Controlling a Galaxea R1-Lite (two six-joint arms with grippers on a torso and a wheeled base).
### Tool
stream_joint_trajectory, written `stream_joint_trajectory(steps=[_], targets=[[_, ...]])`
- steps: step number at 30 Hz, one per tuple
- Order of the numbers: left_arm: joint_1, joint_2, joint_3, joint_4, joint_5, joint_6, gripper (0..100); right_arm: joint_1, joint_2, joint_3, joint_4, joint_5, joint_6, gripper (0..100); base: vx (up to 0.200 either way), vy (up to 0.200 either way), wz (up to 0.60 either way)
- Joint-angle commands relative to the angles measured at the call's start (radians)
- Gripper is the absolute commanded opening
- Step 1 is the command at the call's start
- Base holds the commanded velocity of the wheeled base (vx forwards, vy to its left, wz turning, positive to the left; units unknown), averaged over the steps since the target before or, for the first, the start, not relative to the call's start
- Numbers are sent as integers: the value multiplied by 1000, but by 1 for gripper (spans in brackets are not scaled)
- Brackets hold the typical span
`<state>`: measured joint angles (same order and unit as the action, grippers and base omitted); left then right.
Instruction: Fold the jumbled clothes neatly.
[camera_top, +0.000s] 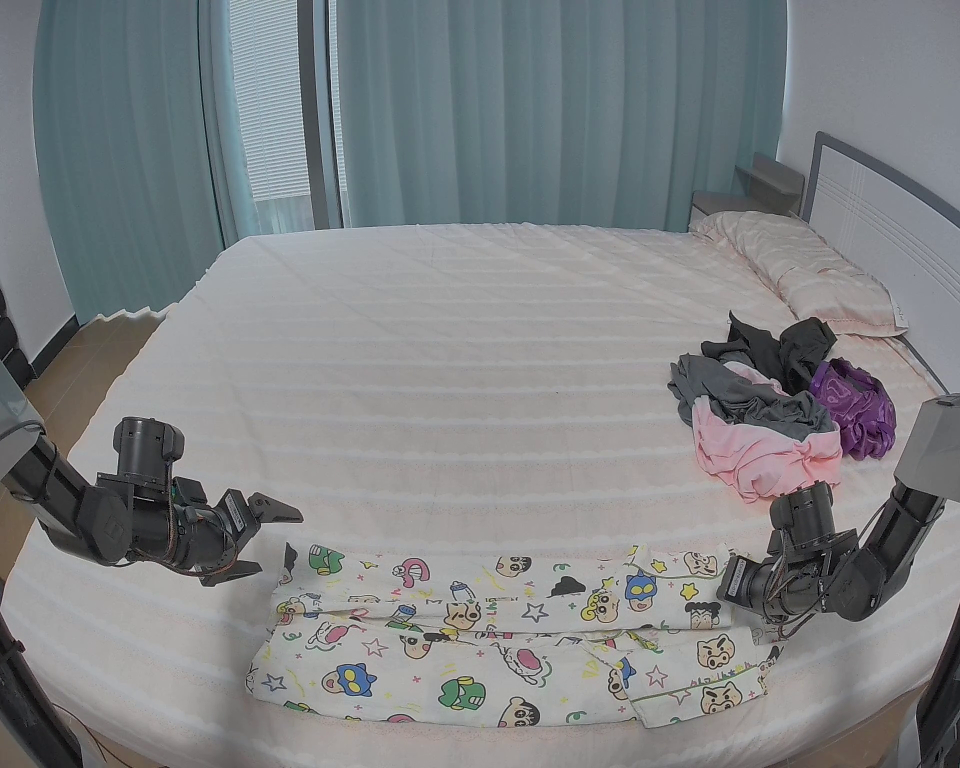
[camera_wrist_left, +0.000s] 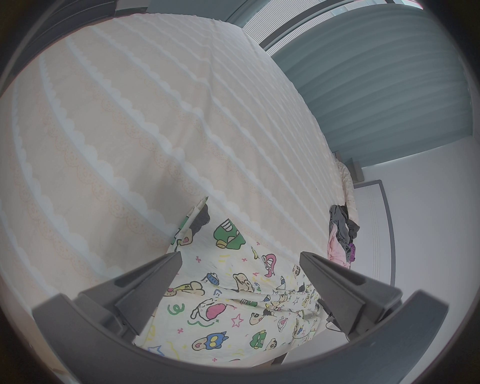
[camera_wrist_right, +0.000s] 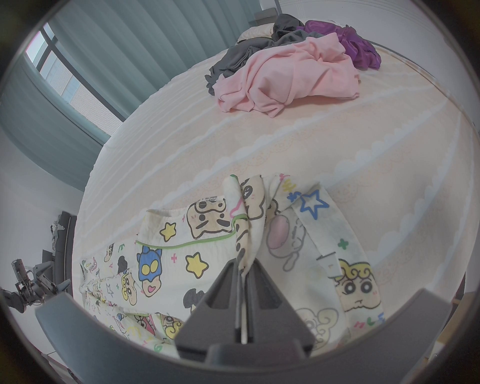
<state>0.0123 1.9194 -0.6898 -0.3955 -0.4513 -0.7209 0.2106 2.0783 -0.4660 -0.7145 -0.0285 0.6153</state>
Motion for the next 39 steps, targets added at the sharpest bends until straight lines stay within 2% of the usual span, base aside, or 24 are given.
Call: stream_joint_trajectory(steps=[1,4,5,10,16,20,24,30,36,39], targets=[[0,-5,6,1,2,1,100,-5,-38,26,1,1,-2,0,0,0,0],[0,3,9,1,5,3,100,-2,-40,41,1,1,-5,0,0,0,0],[0,3,9,1,6,4,100,-4,-38,41,1,1,-5,100,0,0,0],[5,6,9,6,11,61,100,-4,-50,59,0,18,-11,100,0,0,0],[0,9,21,99,36,238,100,-5,-142,84,0,24,-17,100,0,0,0],[-22,53,16,95,59,301,100,-4,-185,99,1,27,-17,100,0,0,0],[-35,95,4,95,65,339,100,-4,-187,105,0,29,-17,100,0,0,0],[-52,159,-34,93,68,343,100,-4,-190,105,0,44,-17,100,0,0,0],[-54,194,-56,93,135,360,100,-4,-190,105,0,44,-17,100,0,0,0],[-54,198,-51,95,135,374,100,-2,-190,105,0,44,-17,100,0,0,0]])
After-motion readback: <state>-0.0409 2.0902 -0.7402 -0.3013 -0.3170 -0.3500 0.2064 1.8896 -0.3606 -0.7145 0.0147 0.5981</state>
